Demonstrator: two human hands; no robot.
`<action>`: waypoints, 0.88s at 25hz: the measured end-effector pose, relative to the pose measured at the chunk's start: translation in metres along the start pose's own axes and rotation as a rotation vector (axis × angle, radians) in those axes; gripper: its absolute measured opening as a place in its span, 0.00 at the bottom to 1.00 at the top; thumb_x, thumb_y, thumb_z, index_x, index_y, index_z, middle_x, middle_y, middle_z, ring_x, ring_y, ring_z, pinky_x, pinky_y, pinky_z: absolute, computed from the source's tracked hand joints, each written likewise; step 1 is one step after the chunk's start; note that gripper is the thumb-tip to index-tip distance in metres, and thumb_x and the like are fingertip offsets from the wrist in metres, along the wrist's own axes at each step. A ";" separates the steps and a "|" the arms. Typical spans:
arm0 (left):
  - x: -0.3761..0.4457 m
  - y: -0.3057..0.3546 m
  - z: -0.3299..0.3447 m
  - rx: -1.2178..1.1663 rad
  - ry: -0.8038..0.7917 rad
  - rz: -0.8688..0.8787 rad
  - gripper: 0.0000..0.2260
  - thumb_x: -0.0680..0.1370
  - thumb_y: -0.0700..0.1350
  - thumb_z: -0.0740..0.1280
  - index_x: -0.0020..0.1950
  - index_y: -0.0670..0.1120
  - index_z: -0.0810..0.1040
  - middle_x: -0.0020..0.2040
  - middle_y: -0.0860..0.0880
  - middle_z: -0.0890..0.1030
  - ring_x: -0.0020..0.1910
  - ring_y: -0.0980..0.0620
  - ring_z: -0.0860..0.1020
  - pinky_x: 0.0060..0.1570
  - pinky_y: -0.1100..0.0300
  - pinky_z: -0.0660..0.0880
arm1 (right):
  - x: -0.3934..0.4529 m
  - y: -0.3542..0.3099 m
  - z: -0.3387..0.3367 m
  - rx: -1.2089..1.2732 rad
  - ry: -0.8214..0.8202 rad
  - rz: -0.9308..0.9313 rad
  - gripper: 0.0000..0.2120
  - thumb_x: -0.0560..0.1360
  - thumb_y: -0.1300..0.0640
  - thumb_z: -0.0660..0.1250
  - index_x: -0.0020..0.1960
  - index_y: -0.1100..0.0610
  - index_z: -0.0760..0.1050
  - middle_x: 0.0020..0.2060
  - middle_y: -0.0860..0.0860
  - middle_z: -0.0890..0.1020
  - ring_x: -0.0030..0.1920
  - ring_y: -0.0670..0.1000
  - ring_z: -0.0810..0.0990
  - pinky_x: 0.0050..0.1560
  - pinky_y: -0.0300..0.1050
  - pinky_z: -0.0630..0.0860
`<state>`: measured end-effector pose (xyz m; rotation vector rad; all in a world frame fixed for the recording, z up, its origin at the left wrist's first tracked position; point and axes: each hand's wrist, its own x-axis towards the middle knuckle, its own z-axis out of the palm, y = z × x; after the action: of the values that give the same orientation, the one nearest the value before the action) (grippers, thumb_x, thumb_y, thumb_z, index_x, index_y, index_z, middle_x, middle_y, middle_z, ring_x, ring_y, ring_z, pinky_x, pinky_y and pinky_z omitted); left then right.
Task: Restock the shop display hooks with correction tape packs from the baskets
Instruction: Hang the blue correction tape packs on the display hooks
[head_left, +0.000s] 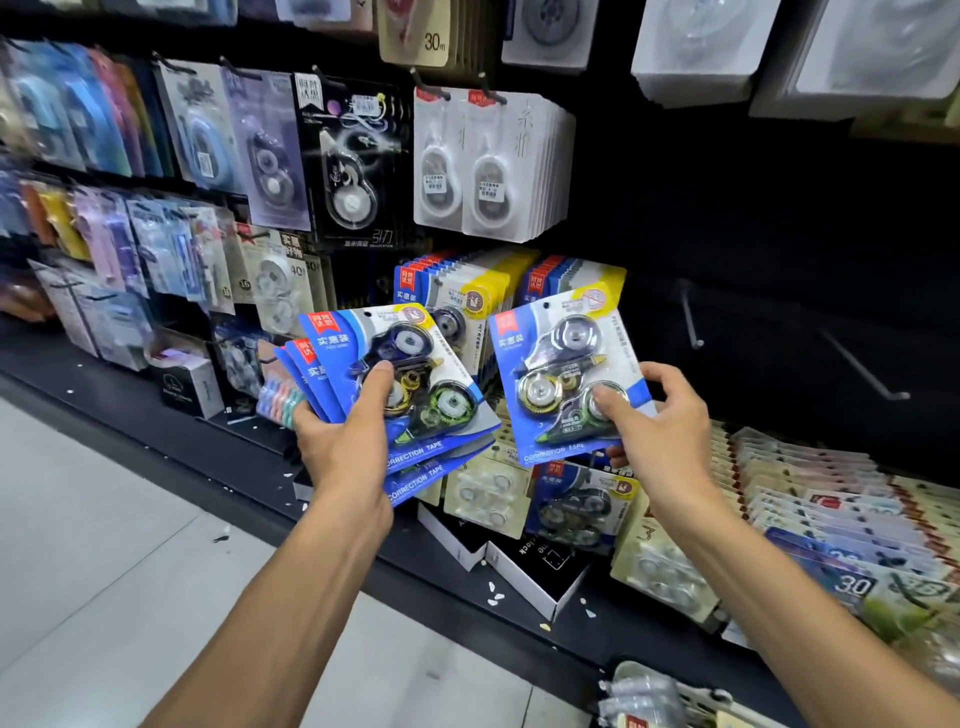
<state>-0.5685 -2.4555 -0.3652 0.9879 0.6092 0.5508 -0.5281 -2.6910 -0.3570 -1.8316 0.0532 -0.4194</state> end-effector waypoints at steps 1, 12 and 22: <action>-0.001 0.000 0.000 0.008 -0.016 0.004 0.29 0.66 0.58 0.80 0.63 0.53 0.75 0.57 0.51 0.83 0.50 0.48 0.85 0.50 0.44 0.83 | -0.002 0.002 0.000 0.018 0.033 0.011 0.17 0.74 0.49 0.73 0.59 0.44 0.72 0.48 0.50 0.84 0.39 0.55 0.84 0.31 0.47 0.80; -0.004 -0.010 0.001 -0.005 -0.091 -0.006 0.27 0.69 0.55 0.80 0.65 0.55 0.74 0.56 0.52 0.84 0.49 0.48 0.86 0.49 0.43 0.84 | 0.054 0.013 0.042 -0.205 -0.019 0.036 0.10 0.79 0.50 0.68 0.60 0.44 0.77 0.57 0.51 0.81 0.49 0.59 0.83 0.52 0.59 0.82; -0.014 -0.020 0.020 0.076 -0.208 -0.056 0.27 0.64 0.59 0.80 0.59 0.54 0.77 0.53 0.52 0.86 0.49 0.44 0.86 0.49 0.39 0.83 | 0.040 -0.002 0.024 0.133 -0.175 0.352 0.17 0.81 0.56 0.65 0.69 0.49 0.74 0.53 0.53 0.82 0.46 0.51 0.81 0.42 0.48 0.81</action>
<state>-0.5614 -2.4854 -0.3719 1.0808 0.4732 0.3725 -0.4838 -2.6779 -0.3508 -1.6786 0.2182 -0.0149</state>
